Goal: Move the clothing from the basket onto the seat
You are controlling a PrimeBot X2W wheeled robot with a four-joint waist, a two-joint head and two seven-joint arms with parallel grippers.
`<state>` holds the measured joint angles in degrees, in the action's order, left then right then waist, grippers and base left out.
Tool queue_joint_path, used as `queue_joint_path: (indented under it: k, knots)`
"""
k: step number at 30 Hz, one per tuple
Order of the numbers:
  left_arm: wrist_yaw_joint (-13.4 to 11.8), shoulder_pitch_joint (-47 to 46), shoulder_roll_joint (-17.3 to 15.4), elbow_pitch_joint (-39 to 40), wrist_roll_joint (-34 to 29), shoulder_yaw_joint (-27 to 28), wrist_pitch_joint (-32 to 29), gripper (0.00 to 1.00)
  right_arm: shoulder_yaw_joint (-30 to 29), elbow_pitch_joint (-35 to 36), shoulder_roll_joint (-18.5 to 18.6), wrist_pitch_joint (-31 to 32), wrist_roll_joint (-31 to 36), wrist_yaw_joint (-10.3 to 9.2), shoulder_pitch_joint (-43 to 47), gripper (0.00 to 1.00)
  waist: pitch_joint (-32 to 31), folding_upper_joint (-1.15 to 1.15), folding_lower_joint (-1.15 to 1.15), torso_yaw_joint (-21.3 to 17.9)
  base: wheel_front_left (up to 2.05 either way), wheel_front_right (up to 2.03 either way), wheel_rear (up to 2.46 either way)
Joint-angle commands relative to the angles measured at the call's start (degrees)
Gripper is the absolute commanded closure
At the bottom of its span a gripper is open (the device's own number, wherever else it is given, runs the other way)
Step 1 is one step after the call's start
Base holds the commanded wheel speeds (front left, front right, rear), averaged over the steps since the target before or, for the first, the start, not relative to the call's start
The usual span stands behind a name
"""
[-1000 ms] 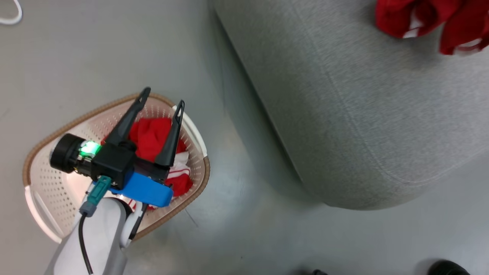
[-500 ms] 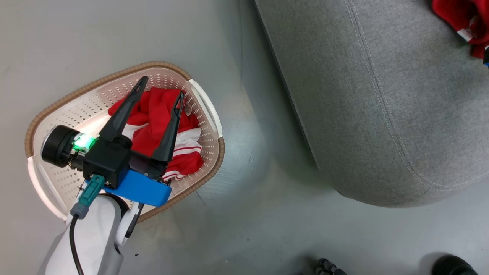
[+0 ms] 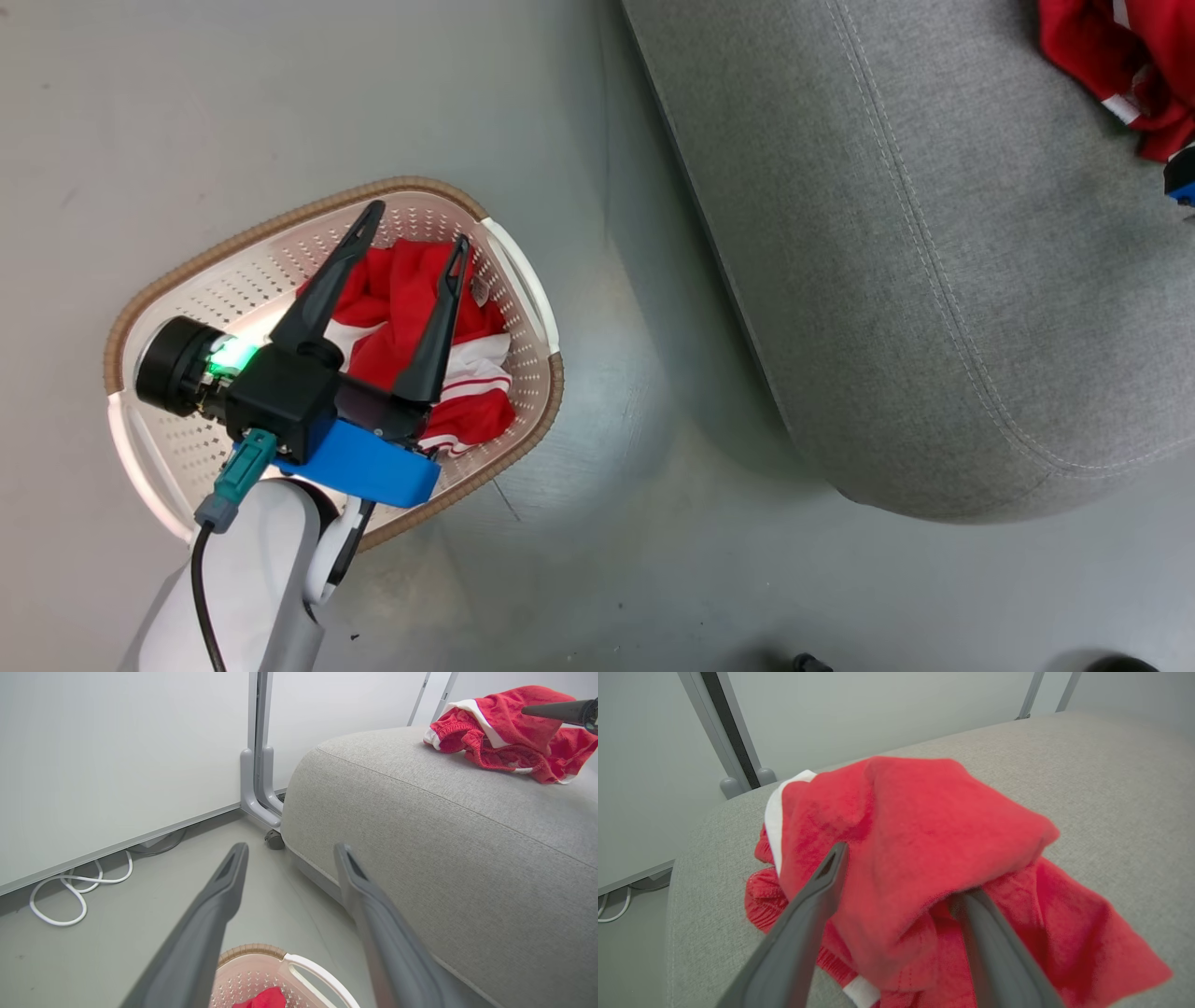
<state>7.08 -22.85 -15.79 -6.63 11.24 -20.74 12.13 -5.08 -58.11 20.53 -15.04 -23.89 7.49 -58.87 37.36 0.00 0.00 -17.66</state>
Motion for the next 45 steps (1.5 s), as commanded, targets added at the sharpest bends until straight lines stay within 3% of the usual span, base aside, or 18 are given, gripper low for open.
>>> queue_joint_path:
  k: [1,12,27,33,45]
  knots:
    - [-0.18,-1.08,0.12,-0.24,0.28,-0.01,0.39,0.00,0.27,-0.52,0.47,-0.20,0.26,0.01,0.25,0.00,-0.38,0.00,0.00,0.27,0.00,0.00,0.00]
    - [-0.47,-1.56,0.81,-2.74,0.80,-0.81,1.55,0.00,1.63,-3.07,1.01,-0.20,-0.04,0.01,0.40,0.00,-2.93,0.00,0.00,0.76,0.00,0.00,0.00]
    - [-0.13,2.75,9.09,-11.90,4.38,0.50,3.10,0.00,7.58,-3.74,3.95,0.05,-1.24,0.01,10.33,0.00,-17.86,0.00,0.00,5.59,0.00,0.00,0.00]
    - [0.00,7.16,11.13,-12.98,5.02,3.45,3.12,0.00,10.72,0.67,2.72,-0.16,-0.58,0.01,17.36,0.00,-23.87,0.00,0.00,7.34,0.00,0.00,0.00]
    - [-0.67,13.58,12.68,-14.12,4.93,10.64,3.08,0.00,11.17,18.76,-1.85,-0.19,2.22,0.01,33.23,0.00,-31.20,0.00,0.00,10.50,0.00,0.00,0.00]
